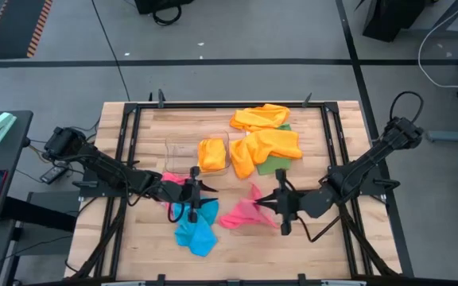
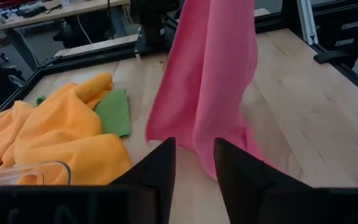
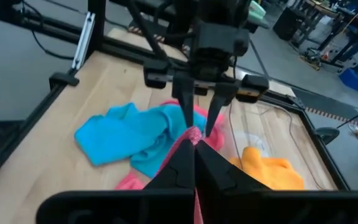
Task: Fold microfiber towels
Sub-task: Fold the right pink microfiber cloth
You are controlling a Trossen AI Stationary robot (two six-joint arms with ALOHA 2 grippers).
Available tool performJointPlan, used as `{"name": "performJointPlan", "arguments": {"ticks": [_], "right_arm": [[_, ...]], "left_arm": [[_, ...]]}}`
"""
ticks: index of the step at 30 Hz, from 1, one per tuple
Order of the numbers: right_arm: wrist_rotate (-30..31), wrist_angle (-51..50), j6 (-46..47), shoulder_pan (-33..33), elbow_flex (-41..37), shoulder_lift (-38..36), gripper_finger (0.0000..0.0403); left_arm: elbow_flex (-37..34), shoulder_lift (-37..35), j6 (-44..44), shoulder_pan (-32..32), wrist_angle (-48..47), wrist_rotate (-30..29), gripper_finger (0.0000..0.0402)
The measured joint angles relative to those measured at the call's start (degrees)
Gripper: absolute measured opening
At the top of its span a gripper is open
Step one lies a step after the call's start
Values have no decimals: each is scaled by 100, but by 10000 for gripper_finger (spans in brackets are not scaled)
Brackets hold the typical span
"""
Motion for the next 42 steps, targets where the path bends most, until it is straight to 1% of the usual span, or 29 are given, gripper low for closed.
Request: {"name": "performJointPlan", "arguments": {"ticks": [5,9,14,17,20,22,25,30,38,42], "right_arm": [[0,-3,74,3,0,-254,4],[2,-23,145,-41,1,-399,4],[24,-1,170,-230,4,-414,4],[92,6,190,-330,4,-416,4],[252,5,188,-366,4,-416,4],[254,5,204,-433,4,-393,4],[254,-144,414,-553,9,-285,4],[255,-586,853,-745,9,-91,4],[232,-688,926,-728,9,-78,4],[153,-778,1103,-695,9,-69,4]], "left_arm": [[0,0,-2,-2,307,7,152],[3,25,1,0,589,160,173],[9,338,318,15,1213,168,190],[11,490,490,15,1308,176,193],[9,697,453,13,1306,466,193],[53,928,387,13,1292,645,190],[288,1343,266,-9,1169,669,183],[1012,2008,299,-35,532,661,175],[2416,2921,232,-30,-1470,656,174],[2910,3349,16,27,-1955,658,172]]}}
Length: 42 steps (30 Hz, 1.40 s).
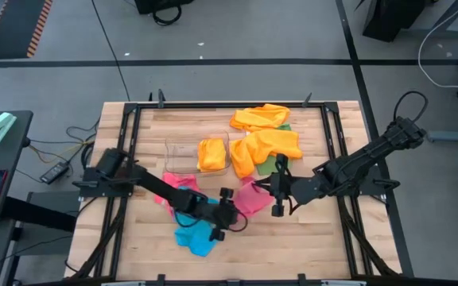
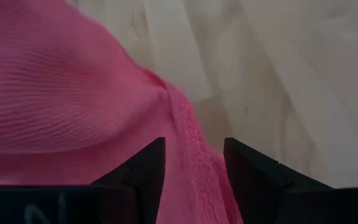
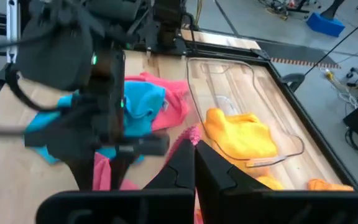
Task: Fold microfiber towels
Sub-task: Fold the right pink microfiber cloth
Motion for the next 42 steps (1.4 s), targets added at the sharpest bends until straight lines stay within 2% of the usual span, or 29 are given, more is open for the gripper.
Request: {"name": "performJointPlan", "arguments": {"ticks": [4,9,13,16,18,20,25,29,35,38,42], "right_arm": [[-288,-397,418,2,0,9,4],[-503,-1008,961,0,0,11,4],[-877,-1183,1233,0,0,13,4],[-1486,-1211,1384,0,0,13,4],[-1940,-1324,1488,2,-4,13,4],[-2193,-1483,1631,2,-4,15,4],[-2240,-2037,1799,50,-7,194,4],[-2242,-2072,1892,72,-7,596,4],[-2374,-2073,1920,29,-9,1301,4],[-2392,-2067,2008,-19,-11,1571,4],[-2391,-2068,2099,-62,-11,1751,4]], "left_arm": [[233,285,-17,60,-285,-4,172],[266,304,-253,148,-703,-24,158],[301,220,-359,132,-1122,-69,100],[529,141,-374,20,-1895,-74,31],[711,54,-499,-79,-2510,-66,14],[912,-27,-642,-178,-2988,-59,20],[1209,-155,-905,-361,-4325,-223,35],[1252,-169,-1200,-375,-5261,-795,23],[1247,-169,-1734,-247,-6142,-865,14],[1247,-169,-1795,-269,-6258,-866,43],[1478,-170,-1770,-486,-6177,-866,104]]}}
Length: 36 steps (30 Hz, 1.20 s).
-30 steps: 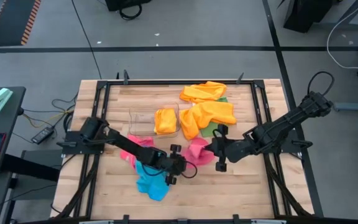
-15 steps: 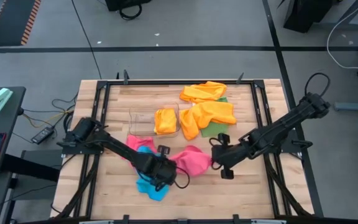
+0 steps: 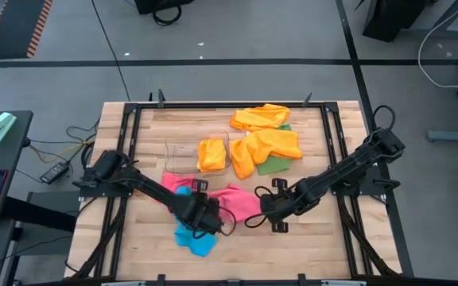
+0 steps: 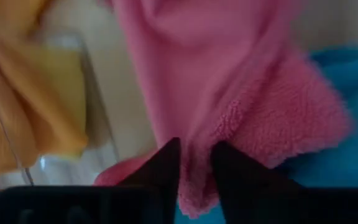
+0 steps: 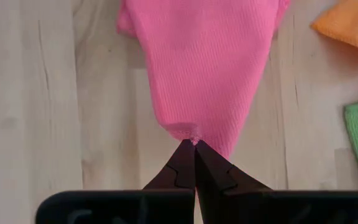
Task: Fold microfiber towels
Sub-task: Fold the right pink microfiber cloth
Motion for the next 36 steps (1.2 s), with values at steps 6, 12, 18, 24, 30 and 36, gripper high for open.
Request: {"name": "performJointPlan", "arguments": {"ticks": [6,12,18,24,30,36], "right_arm": [[67,12,9,-31,0,-144,4],[415,-5,-11,-27,0,-379,4],[688,-17,-12,-27,0,-400,4],[695,13,-12,-27,0,-400,4],[695,11,-12,-27,0,-400,4],[693,-23,-11,-26,0,-400,4]], "left_arm": [[310,-3,279,-178,332,-56,183],[315,83,1153,-147,2070,-103,214],[311,510,1612,-68,2730,263,196],[308,871,1546,39,2762,377,170],[313,1013,1611,76,2850,303,143],[335,1029,1613,69,2792,212,41]]}}
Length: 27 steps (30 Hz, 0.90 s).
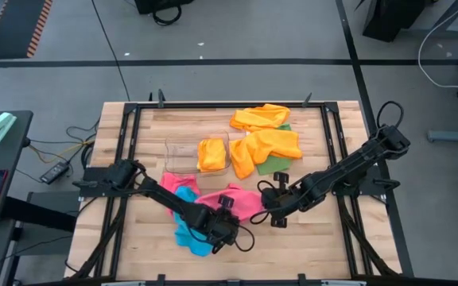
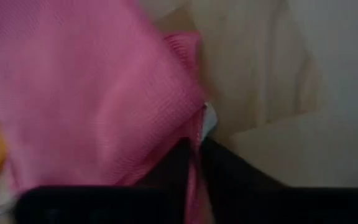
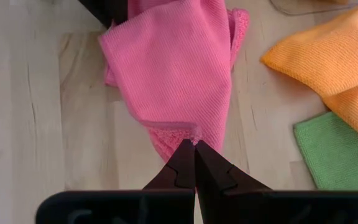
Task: Fold microfiber towels
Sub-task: Fold the right pink microfiber cloth
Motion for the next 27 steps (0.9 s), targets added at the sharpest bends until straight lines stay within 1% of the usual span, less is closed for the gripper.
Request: {"name": "performJointPlan", "arguments": {"ticks": [1,2,6,10,11,14,16,19,21,25,27], "right_arm": [[2,-23,1,8,0,0,4],[1,-43,0,11,0,0,4],[-27,-58,12,16,0,0,4],[-575,-82,44,140,55,-68,4],[-668,-50,62,209,86,-120,4],[-703,-72,67,463,247,-361,4],[-698,-90,61,659,401,-576,4],[-613,-82,156,1004,724,-946,4],[-506,-72,110,1268,957,-1186,4],[-346,-71,-203,1628,1349,-1512,4],[-380,-38,-156,1709,1541,-1583,4]], "left_arm": [[38,2,-1,-8,-130,-39,22],[102,6,-8,-10,-252,-37,13],[434,-156,-29,-113,-664,-176,10],[942,-549,-118,-273,-1469,-242,8],[1085,-630,-176,-323,-1728,-367,10],[1474,-910,-318,-449,-2423,-841,10],[1689,-1129,-333,-466,-2600,-936,8],[1913,-1403,-290,-539,-2605,-948,8],[2068,-1566,-105,-634,-2466,-938,15],[2316,-1813,508,-907,-1959,-881,24],[2378,-1865,768,-1023,-1616,-700,18]]}}
